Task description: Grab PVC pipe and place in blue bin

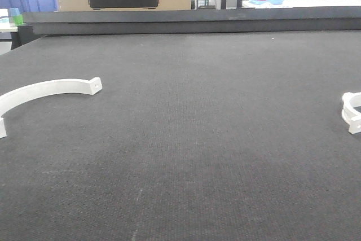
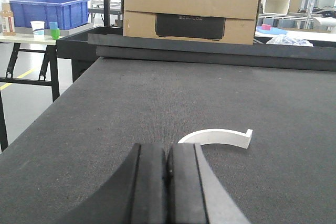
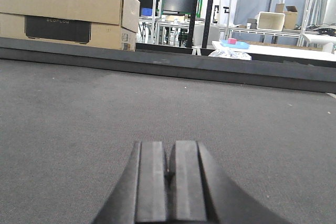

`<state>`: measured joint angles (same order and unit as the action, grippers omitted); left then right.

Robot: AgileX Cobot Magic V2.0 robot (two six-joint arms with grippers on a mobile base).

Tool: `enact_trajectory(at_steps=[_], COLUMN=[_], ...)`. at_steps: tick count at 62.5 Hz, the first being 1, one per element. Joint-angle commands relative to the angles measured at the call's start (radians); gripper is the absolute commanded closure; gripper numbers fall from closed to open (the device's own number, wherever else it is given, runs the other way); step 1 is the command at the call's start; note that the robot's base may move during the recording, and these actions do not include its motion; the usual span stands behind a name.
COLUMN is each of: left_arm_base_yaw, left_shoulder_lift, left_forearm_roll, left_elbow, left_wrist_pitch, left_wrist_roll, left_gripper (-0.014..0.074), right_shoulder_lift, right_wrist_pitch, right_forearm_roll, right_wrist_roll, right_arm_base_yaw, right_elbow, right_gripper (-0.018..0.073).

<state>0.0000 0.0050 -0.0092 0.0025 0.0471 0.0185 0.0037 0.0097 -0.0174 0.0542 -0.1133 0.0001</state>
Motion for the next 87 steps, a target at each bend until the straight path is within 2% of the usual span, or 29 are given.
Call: enact_trajectory(at_steps=[1, 43, 58, 62, 67, 71, 75, 87], left_arm_base_yaw=[0.001, 0.001, 0.001, 0.001, 0.001, 0.001, 0.001, 0.001], left_shoulder_lift=[-0.005, -0.005, -0.005, -0.005, -0.005, -0.005, -0.005, 0.025], left_forearm_roll=[-0.006, -0.006, -0.006, -0.008, -0.008, -0.008, 0.009, 0.129], left_elbow=[-0.002, -0.002, -0.002, -0.002, -0.009, -0.058, -0.119, -0.369], left_wrist_pitch=[-0.019, -0.022, -0.126, -0.165, -0.179, -0.167, -0.131, 0.105], left_wrist_roll=[0.000, 0.000, 0.000, 0.000, 0.000, 0.000, 0.000, 0.000], left_gripper=[0.0707, 0.0707, 0.0707, 0.0707, 0.0707, 0.0707, 0.0707, 0.0707], right_shoulder_lift=[-0.004, -0.004, -0.004, -0.004, -0.004, -0.004, -0.004, 0.011], right_wrist_pitch=[-0.024, -0.024, -0.030, -0.062, -0.206, -0.305, -0.339, -0.223], right_forearm_roll=[0.006, 0.006, 0.006, 0.006, 0.006, 0.006, 0.006, 0.006], right_wrist_roll=[0.000, 0.000, 0.000, 0.000, 0.000, 0.000, 0.000, 0.000], right_arm_base_yaw=[0.003, 0.003, 0.003, 0.003, 0.003, 0.003, 0.003, 0.003], right_elbow=[0.000, 0.000, 0.000, 0.000, 0.000, 0.000, -0.008, -0.180], right_gripper=[0.0728, 0.0728, 0.0728, 0.0728, 0.0728, 0.0728, 0.0728, 0.0728])
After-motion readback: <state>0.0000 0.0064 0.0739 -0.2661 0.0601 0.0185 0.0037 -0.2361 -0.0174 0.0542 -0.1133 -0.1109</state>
